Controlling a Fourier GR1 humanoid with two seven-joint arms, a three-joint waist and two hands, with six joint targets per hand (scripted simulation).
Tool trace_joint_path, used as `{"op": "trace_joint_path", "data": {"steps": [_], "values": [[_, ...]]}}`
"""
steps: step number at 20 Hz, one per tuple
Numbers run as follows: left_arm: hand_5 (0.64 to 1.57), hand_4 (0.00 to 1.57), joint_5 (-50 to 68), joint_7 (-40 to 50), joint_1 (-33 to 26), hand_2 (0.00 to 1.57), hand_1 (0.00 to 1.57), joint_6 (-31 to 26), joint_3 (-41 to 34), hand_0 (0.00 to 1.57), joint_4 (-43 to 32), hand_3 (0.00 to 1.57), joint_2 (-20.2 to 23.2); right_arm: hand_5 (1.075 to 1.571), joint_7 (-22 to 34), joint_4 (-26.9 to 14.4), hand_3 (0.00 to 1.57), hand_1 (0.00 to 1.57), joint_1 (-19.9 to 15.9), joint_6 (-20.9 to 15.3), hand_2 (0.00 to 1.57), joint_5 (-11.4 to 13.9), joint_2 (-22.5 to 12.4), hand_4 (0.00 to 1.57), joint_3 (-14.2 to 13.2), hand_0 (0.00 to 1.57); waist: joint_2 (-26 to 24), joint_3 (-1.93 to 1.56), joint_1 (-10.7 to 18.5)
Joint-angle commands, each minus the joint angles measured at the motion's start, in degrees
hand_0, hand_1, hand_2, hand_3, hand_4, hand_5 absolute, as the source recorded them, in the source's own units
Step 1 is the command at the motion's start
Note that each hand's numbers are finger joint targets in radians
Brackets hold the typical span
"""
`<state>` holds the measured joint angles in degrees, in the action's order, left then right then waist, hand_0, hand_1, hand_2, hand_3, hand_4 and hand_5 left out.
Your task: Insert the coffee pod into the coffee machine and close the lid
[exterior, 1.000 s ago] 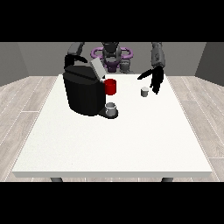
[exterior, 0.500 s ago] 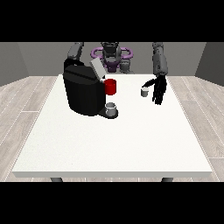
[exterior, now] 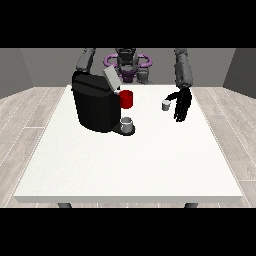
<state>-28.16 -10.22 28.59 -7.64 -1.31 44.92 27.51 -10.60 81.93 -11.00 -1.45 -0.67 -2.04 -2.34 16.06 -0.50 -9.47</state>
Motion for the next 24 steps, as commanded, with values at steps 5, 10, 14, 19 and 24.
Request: {"op": "trace_joint_path", "data": {"steps": [5, 10, 14, 19, 24], "values": [[1.571, 0.00, -2.2, -0.6, 1.8, 0.39, 0.00, 0.0, 1.1, 0.00, -4.0, 0.00, -3.2, 1.571, -2.4, -5.3, 0.00, 0.00, -1.5, -1.5, 0.00, 0.3, 0.6, 0.37, -1.4, 0.00, 1.1, 0.50, 1.2], [1.571, 0.00, -5.2, -4.4, 0.4, 1.18, 1.12, 3.6, 2.2, 1.12, -5.5, 1.01, -4.2, 1.571, -0.2, -4.0, 0.00, 0.00, -1.3, 0.9, 0.00, -1.4, -1.7, 0.40, -2.3, 0.00, -0.9, 0.52, 0.2], [1.571, 0.00, -6.9, -5.4, 1.8, 1.15, 1.09, 4.4, 3.2, 1.09, -3.8, 1.13, -4.1, 1.571, -4.3, -8.3, 0.00, 0.00, -2.6, -2.3, 0.00, -1.0, 1.0, 0.40, -3.2, 0.00, 0.2, 0.50, 1.6], [1.571, 0.00, -8.3, -6.1, 0.7, 1.25, 1.26, 6.5, 3.5, 1.26, -5.3, 1.10, -5.6, 1.571, -0.8, -6.2, 0.00, 0.00, -2.6, -1.0, 0.00, -0.9, -0.3, 0.36, -2.0, 0.00, -1.5, 0.54, -0.3], [1.571, 0.06, -10.2, -3.0, 1.5, 1.32, 1.32, 4.1, 5.9, 1.32, -2.2, 1.15, -7.2, 1.571, -3.8, -12.6, 0.00, 0.00, -4.2, -2.5, 0.00, -0.7, -0.7, 0.32, -4.5, 0.00, -2.6, 0.48, 2.6]]}}
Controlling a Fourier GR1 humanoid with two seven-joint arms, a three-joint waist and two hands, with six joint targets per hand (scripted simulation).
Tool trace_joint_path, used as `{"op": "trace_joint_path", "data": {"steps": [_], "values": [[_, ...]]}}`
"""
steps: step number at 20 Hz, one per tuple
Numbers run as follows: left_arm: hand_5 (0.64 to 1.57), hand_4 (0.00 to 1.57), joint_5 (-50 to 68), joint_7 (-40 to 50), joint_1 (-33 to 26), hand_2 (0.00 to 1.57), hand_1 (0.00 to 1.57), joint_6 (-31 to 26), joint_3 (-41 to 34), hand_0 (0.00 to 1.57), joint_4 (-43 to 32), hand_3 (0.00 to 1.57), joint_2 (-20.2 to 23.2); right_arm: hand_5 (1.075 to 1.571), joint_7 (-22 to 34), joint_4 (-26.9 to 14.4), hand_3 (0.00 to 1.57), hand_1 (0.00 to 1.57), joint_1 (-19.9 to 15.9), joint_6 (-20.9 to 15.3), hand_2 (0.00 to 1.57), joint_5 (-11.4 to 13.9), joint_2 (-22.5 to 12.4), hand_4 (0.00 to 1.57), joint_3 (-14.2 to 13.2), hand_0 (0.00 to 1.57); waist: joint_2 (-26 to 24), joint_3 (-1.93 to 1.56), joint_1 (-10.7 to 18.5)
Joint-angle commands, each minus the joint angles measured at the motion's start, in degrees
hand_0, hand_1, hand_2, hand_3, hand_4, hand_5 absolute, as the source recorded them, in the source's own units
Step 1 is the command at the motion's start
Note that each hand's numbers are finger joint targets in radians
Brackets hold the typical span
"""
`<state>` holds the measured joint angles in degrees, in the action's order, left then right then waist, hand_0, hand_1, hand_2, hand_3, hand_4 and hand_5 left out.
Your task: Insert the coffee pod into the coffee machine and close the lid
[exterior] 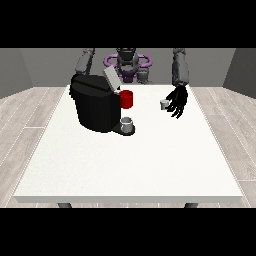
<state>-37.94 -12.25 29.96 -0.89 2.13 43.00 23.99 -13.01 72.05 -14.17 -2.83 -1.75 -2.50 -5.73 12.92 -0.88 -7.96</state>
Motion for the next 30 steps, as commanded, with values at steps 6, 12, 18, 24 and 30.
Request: {"op": "trace_joint_path", "data": {"steps": [6, 12, 18, 24, 30], "values": [[1.571, 0.42, -1.5, -0.5, 0.8, 1.25, 1.14, 0.4, 0.7, 1.14, -3.4, 1.17, -4.9, 1.571, -0.1, -2.1, 0.00, 0.00, -0.5, 1.3, 0.00, -1.7, -0.8, 0.38, -1.3, 0.00, -0.5, 0.89, -0.4], [1.571, 0.68, -0.6, -7.6, 0.2, 1.42, 1.37, 0.6, -0.4, 1.37, -3.3, 1.37, -5.2, 1.571, 0.7, -2.2, 0.00, 0.00, 2.8, 0.2, 0.00, -0.9, -0.3, 0.40, -0.5, 0.00, -4.2, 0.90, 0.4], [1.571, 0.59, 1.3, -5.7, 3.4, 1.42, 1.43, -5.9, -2.1, 1.43, -1.8, 1.30, -5.6, 1.571, -2.6, -7.7, 0.00, 0.00, 2.2, 0.8, 0.00, -2.2, -0.7, 0.29, -2.2, 0.00, -6.7, 0.88, 2.7], [1.571, 0.61, 1.3, -1.3, 7.4, 1.40, 1.43, -9.5, -2.4, 1.43, 1.8, 1.29, -6.2, 1.571, -4.8, -11.8, 0.00, 0.00, 2.4, 2.1, 0.00, -1.8, -2.5, 0.28, -2.6, 0.00, -8.5, 0.88, 2.7], [1.571, 0.58, 1.4, 0.9, 6.1, 1.31, 1.26, -7.8, -3.6, 1.26, 2.1, 1.26, -8.6, 1.571, 1.2, -7.6, 0.00, 0.00, 2.3, -0.4, 0.00, 0.2, -0.2, 0.22, 1.3, 0.00, -11.7, 0.90, 1.5]]}}
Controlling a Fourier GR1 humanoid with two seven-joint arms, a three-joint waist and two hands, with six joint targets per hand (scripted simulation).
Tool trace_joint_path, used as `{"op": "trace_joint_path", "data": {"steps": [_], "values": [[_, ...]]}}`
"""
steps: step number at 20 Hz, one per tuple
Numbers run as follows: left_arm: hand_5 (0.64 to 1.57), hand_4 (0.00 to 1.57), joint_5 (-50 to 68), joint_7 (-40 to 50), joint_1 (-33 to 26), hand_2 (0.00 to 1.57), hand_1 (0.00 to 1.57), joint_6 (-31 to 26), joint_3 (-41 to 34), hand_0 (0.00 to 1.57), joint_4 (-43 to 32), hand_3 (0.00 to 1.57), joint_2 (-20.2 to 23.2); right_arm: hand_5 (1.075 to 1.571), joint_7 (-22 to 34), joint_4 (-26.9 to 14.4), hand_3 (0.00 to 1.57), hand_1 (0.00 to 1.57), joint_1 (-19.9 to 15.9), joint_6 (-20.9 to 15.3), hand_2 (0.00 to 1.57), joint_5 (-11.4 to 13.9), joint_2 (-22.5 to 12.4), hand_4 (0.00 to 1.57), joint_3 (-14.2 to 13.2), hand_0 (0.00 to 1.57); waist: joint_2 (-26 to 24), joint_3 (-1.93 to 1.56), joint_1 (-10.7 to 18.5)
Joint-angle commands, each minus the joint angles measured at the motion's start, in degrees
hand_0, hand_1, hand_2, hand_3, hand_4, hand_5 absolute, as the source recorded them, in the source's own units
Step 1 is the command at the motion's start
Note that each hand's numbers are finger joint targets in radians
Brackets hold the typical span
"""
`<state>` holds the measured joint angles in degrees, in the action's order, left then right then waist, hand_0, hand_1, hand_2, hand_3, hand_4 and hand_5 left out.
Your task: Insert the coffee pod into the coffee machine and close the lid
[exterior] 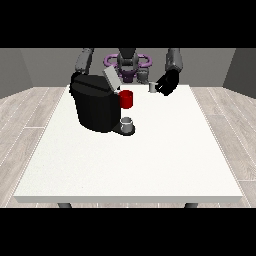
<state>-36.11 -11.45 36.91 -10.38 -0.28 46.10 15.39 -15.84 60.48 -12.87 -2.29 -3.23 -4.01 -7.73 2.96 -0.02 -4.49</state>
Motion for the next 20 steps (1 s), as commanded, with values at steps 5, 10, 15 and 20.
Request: {"op": "trace_joint_path", "data": {"steps": [5, 10, 15, 20], "values": [[1.571, 0.57, 3.3, 6.5, 4.7, 1.25, 1.19, -6.2, -2.4, 1.19, 1.9, 1.30, -1.6, 1.571, -1.2, 0.4, 0.00, 0.00, 3.5, 1.8, 0.00, 0.4, 0.8, 0.25, 2.1, 0.00, -3.4, 0.00, -1.9], [1.571, 0.62, 2.3, 7.9, 8.0, 1.45, 1.46, -6.7, -2.4, 1.46, 3.1, 1.40, -1.0, 1.571, 2.1, 2.6, 0.00, 0.00, 0.7, 1.1, 0.00, 0.5, -0.8, 0.31, 1.8, 0.00, -2.1, 0.01, -2.8], [1.571, 0.66, 6.7, 13.2, 12.4, 1.43, 1.40, -8.7, -5.4, 1.40, 4.5, 1.37, -3.9, 1.571, 1.1, 1.0, 0.00, 0.00, -0.5, 1.9, 0.00, -1.0, -2.2, 0.20, -0.2, 0.00, -1.8, 0.01, -2.6], [1.571, 0.63, 5.5, 12.1, 14.3, 1.47, 1.51, -5.3, -6.6, 1.51, 3.6, 1.13, -2.1, 1.571, -2.7, 1.4, 0.00, 0.00, -0.5, 4.6, 0.00, -1.7, -3.2, 0.21, -0.4, 0.00, 2.9, 0.01, -4.6]]}}
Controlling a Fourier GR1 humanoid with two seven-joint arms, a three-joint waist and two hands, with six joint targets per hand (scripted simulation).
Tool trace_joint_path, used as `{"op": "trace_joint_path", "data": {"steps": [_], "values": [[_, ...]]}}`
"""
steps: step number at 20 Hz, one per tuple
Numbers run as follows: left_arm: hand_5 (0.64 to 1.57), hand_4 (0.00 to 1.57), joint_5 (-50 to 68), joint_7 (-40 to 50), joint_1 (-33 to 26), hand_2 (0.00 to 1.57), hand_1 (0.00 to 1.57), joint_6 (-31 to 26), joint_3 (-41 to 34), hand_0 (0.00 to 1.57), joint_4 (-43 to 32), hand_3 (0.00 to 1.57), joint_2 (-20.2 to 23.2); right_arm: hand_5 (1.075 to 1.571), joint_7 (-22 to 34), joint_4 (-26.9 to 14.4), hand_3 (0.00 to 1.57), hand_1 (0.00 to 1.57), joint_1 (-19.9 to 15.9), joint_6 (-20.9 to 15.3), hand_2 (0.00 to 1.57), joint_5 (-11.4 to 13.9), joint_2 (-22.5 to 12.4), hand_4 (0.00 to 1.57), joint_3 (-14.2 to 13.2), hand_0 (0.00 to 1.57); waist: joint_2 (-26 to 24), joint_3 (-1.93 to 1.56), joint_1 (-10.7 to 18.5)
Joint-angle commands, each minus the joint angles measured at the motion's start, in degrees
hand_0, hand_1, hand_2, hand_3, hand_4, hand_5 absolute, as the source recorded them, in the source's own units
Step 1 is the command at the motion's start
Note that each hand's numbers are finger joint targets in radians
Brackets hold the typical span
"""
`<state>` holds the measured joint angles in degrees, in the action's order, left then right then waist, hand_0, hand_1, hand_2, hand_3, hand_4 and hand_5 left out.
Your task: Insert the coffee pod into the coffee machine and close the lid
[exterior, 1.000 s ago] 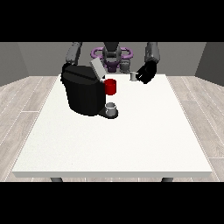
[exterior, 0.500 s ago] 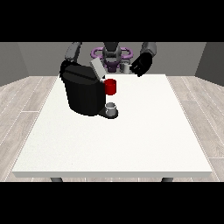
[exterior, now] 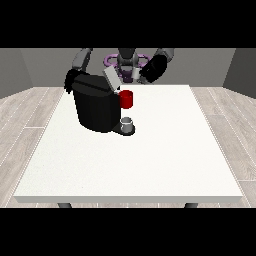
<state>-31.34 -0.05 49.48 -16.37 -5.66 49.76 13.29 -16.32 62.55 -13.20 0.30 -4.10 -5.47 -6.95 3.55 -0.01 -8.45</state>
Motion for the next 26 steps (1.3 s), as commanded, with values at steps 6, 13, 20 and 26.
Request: {"op": "trace_joint_path", "data": {"steps": [6, 13, 20, 26], "values": [[1.571, 0.65, 1.1, 2.7, 7.8, 1.47, 1.45, 4.5, -4.7, 1.45, -3.7, 1.36, 2.1, 1.571, -1.9, 1.8, 0.00, 0.00, -4.3, 3.9, 0.00, -1.2, -2.0, 0.02, 0.1, 0.00, 8.5, -0.01, -4.2], [1.571, 0.60, 2.3, 2.9, 11.4, 1.48, 1.49, 3.5, -6.8, 1.49, -6.3, 1.41, 5.6, 1.571, -5.4, 1.7, 0.00, 0.00, -2.3, 7.1, 0.00, -0.6, 0.0, 0.00, 3.2, 0.00, 9.7, -0.01, -5.4], [1.571, 0.61, 3.7, 2.1, 14.9, 1.48, 1.45, 3.6, -7.6, 1.45, -7.1, 1.39, 5.9, 1.571, -8.4, -2.5, 0.00, 0.00, -6.7, 7.0, 0.00, -0.5, -1.7, 0.29, 0.7, 0.00, 14.2, -0.01, -4.7], [1.571, 0.68, 1.7, -3.3, 14.3, 1.49, 1.43, 3.0, -7.0, 1.43, -10.0, 1.42, 10.9, 1.571, -2.7, 0.9, 0.00, 0.00, -9.9, 6.6, 0.00, -1.4, -1.9, 0.24, 1.0, 0.00, 17.4, 0.03, -6.5]]}}
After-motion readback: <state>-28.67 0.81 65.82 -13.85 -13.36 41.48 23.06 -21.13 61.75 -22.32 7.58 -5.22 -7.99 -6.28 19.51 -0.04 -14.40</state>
